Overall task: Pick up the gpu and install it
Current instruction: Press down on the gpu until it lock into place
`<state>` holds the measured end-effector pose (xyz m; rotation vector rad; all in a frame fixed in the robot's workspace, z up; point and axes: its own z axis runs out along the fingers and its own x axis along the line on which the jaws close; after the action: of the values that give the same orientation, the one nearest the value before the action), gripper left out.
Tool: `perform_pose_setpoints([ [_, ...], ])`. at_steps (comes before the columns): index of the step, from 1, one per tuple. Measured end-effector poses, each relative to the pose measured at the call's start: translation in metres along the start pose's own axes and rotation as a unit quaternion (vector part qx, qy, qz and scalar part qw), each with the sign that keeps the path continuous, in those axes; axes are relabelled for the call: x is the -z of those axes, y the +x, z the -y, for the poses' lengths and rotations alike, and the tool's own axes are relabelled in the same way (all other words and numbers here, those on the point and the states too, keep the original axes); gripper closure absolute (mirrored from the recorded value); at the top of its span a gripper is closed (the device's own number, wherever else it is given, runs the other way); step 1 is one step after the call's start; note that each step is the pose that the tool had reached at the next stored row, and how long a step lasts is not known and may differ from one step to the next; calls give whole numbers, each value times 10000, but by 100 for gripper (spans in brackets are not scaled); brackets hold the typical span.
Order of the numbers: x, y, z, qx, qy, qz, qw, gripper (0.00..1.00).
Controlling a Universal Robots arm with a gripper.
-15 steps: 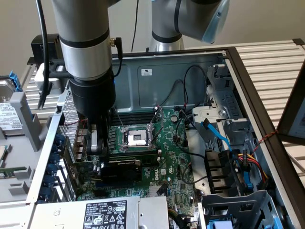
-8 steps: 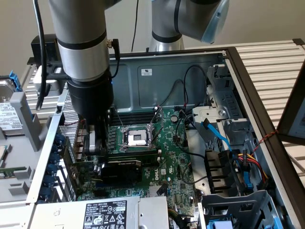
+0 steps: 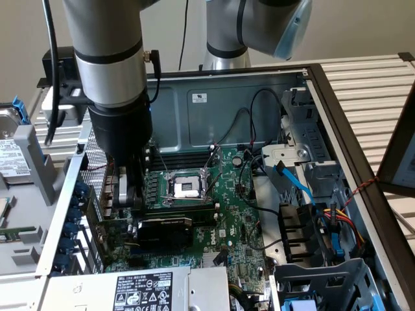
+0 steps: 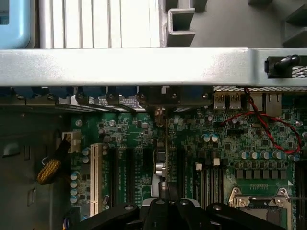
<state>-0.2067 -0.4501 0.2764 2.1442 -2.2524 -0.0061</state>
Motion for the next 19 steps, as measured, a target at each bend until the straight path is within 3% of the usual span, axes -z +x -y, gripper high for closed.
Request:
perform_pose_setpoints([
  [3, 108, 6, 3, 1, 1, -15, 10000, 89],
  [5, 123, 10, 34, 0, 2, -20, 10000, 89],
  [19, 170, 43, 447, 1, -17, -30, 10000, 89],
])
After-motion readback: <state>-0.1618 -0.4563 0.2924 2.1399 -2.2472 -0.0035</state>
